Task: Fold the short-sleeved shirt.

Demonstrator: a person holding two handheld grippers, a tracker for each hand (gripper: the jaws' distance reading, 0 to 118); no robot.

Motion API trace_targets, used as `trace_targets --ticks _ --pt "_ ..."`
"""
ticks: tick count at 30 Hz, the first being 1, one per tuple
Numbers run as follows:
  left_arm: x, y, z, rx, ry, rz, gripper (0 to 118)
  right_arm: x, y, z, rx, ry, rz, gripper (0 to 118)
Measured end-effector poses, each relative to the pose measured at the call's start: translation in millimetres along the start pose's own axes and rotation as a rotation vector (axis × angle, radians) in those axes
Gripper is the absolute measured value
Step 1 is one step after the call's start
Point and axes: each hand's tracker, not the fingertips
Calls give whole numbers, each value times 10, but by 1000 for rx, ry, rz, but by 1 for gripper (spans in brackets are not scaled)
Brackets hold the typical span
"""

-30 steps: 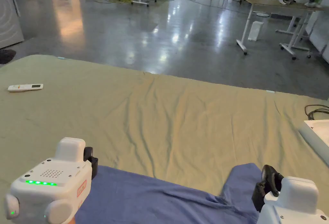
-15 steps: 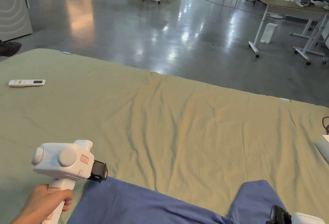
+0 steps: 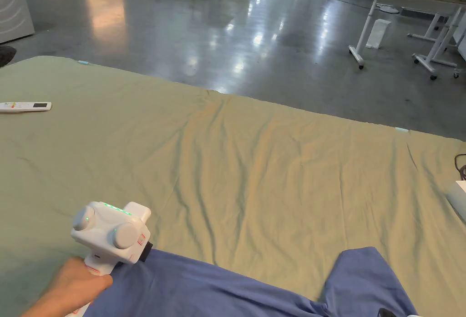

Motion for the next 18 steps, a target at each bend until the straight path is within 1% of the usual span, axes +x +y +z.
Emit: trace_targets --ticks 1,2,7,10,14,18 --pt "36 -10 0 4 -1 -19 6 1 -19 1 -5 1 -1 0" --pt "32 -22 -23 2 -9 -7 5 3 -30 4 -9 2 -4 0" --pt "-79 -84 128 50 -64 78 5 63 -75 78 -25 4 -13 0" --pt "-129 -139 363 122 -117 134 5 149 -64 129 -27 -1 -19 0" --pt "-160 -284 758 235 -161 212 5 343 41 161 -34 -23 -27 0" --pt "-144 -448 1062 302 -171 213 5 640 220 13 -98 -47 -24 1"
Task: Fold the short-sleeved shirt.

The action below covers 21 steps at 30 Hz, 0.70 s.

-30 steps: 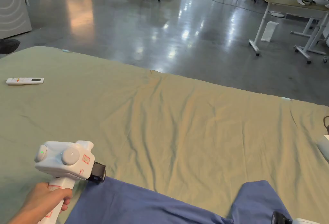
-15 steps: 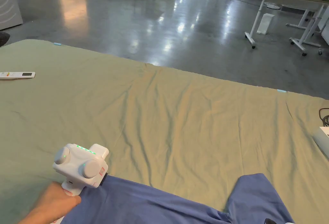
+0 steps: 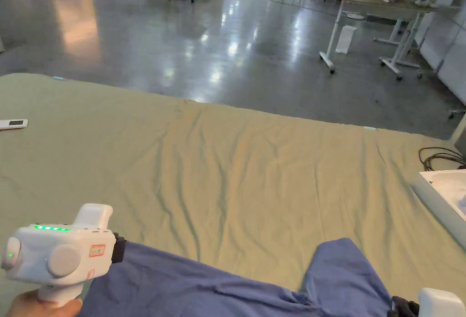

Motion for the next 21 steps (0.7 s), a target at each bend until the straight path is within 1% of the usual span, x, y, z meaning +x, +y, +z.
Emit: trace_targets --ticks 1,2,3,5,6,7,8,10,12,15,16,19,20,21 --pt "14 -16 51 8 0 -3 5 62 55 -65 -39 -4 4 8" --pt "25 -40 105 18 7 -7 5 140 130 -164 -91 0 13 16" --pt "32 -60 146 25 6 -10 5 223 185 -271 -116 8 3 27" --pt "58 -92 175 32 9 -20 5 344 286 -541 -212 9 12 55" --pt "70 -109 195 42 20 -33 5 390 319 -682 -260 5 10 61" --pt "78 -118 206 41 26 -41 5 420 341 -812 -307 0 19 65" --pt "89 -125 212 43 29 -43 5 461 353 -974 -358 24 17 65" --pt "81 -128 217 41 25 -37 5 499 348 -1246 -419 2 20 65" --pt "82 -143 217 41 32 -36 5 528 310 -1537 -485 2 16 65" --pt "70 -170 209 28 45 -45 5 535 234 -1842 -572 31 -7 65" --pt "77 -178 212 26 48 -45 5 538 215 -1924 -602 56 -30 65" --pt "74 -228 180 11 60 -58 5 487 191 -2097 -629 40 -11 64" --pt "70 -245 156 2 66 -64 5 465 215 -2098 -631 33 -9 59" --pt "67 -263 140 -1 69 -65 5 433 245 -2067 -619 23 -6 49"
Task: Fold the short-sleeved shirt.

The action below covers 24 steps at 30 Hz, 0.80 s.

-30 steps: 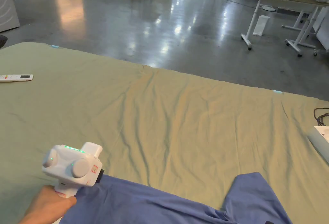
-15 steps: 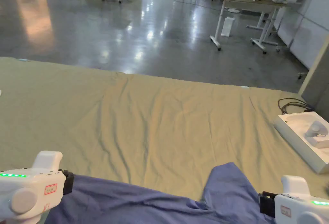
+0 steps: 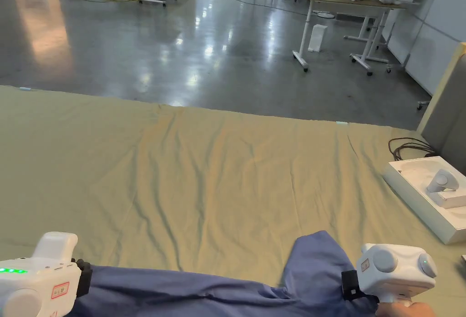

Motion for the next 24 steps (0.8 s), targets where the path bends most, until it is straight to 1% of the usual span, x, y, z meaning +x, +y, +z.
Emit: trace_targets --ticks 1,2,3,5,6,9,11,13,16,20,24 --pt "-2 -14 -14 -3 2 2 5 -37 -4 32 22 -13 18 42" --pt "-5 -28 -29 -10 -1 6 5 -61 1 23 39 -19 57 38" --pt "4 -43 -40 -15 -2 8 5 -103 1 20 40 -7 81 38" --pt "11 -71 -55 -21 1 7 5 -151 -8 -9 33 19 87 13" --pt "7 -78 -61 -26 2 8 5 -153 -38 -5 36 23 85 4" --pt "-1 -96 -38 -31 2 15 5 -113 -104 79 75 45 59 1" --pt "-30 -103 -15 -24 -1 20 5 -63 -172 206 125 90 25 1" --pt "-48 -100 30 -10 1 21 5 -38 -249 392 182 89 6 1" --pt "-64 -110 125 0 -2 20 5 -5 -397 720 241 151 -14 1" --pt "-90 -137 322 28 -10 14 5 4 -660 1214 317 172 14 1" --pt "-110 -215 628 70 -19 -1 5 41 -978 1683 390 186 20 1"
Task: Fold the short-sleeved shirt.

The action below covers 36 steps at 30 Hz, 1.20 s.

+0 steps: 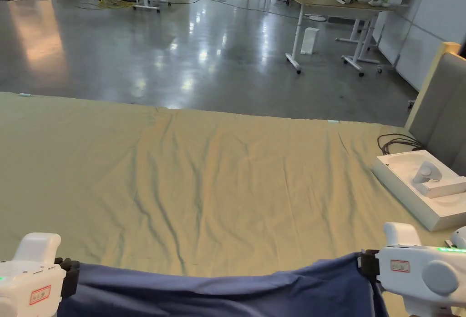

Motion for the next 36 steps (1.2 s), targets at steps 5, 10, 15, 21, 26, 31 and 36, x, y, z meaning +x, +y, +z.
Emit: trace_targets --ticks 5,10,15,21,26,31,36 --pt "-96 -165 357 28 -8 6 5 25 -300 542 35 6 -13 1" --pt "-240 -478 561 3 -25 57 5 119 -722 881 29 -22 -41 1" --pt "-342 -855 664 -67 -37 81 5 182 -1207 1034 -49 -40 -55 1" --pt "-321 -1236 626 -190 -14 78 5 206 -1676 912 -175 -100 -37 1" --pt "-236 -1399 414 -337 27 28 5 164 -1930 591 -286 -169 30 1" --pt "-198 -1467 241 -422 61 19 5 41 -2054 415 -333 -213 99 2" --pt "-180 -1458 234 -424 67 40 14 -12 -2027 400 -332 -259 115 38"
